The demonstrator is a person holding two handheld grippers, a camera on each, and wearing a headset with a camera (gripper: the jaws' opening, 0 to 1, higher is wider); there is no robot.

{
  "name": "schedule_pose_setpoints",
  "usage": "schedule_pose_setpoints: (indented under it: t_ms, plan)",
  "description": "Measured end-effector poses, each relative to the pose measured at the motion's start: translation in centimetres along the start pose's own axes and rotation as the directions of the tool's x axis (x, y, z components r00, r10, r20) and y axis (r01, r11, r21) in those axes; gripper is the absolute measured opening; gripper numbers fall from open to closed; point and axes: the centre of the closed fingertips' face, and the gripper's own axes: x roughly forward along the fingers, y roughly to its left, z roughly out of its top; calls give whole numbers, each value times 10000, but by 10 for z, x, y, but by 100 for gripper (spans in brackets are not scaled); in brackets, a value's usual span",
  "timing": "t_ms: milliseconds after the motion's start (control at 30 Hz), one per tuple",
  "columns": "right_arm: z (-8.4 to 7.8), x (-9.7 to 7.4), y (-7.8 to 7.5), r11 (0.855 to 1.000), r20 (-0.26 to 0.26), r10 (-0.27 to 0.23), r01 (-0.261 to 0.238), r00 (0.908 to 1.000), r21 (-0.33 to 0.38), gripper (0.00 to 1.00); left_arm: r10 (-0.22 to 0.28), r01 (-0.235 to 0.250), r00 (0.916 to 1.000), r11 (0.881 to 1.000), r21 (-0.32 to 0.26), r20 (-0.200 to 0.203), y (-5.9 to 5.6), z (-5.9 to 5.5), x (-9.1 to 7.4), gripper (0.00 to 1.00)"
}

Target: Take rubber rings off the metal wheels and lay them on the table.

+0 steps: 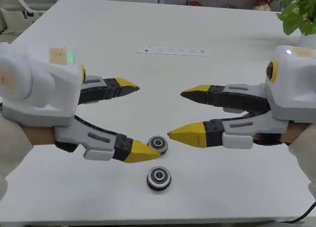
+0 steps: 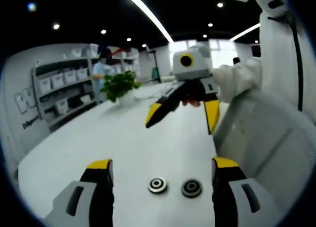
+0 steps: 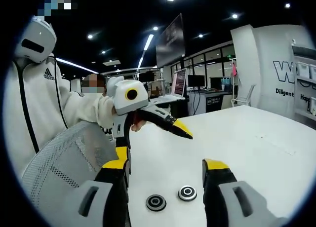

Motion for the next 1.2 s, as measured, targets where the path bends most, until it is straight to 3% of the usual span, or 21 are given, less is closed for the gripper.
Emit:
schedule_pose_setpoints:
  t_ms: [133,333,567,667,833,933,1100,1200]
  plan:
    - [-15,5,1,9998,-412,144,-139,9990,147,55,-184,185,9989,9998,14,-438,-5,-15,4,82]
    - [-24,9,2,9998,-586,172,-165,9981,125,58,-218,218,9982,9998,-12,-552,-8,-22,7,82]
    - [-33,14,8,9971,-648,492,-452,9967,619,51,-129,118,9979,9998,-169,-640,-7,-30,11,81]
    - [-44,18,14,9972,-1151,674,-631,9911,406,49,-171,156,9976,9996,-215,-673,-10,-31,12,80]
    - [-56,22,20,9950,-1544,955,-897,9834,438,48,-321,299,9966,9991,-296,-760,-16,-35,15,78]
    - [-68,22,25,9937,-2070,1120,-1083,9719,289,48,-396,379,9960,9990,-224,-799,-19,-36,17,77]
    - [-73,22,20,9949,-2194,1005,-969,9704,271,47,-460,432,9954,9985,-349,-845,-20,-39,18,76]
    - [-83,22,21,9942,-2468,1069,-1012,9632,354,46,-401,374,9950,9988,-314,-919,-19,-41,18,74]
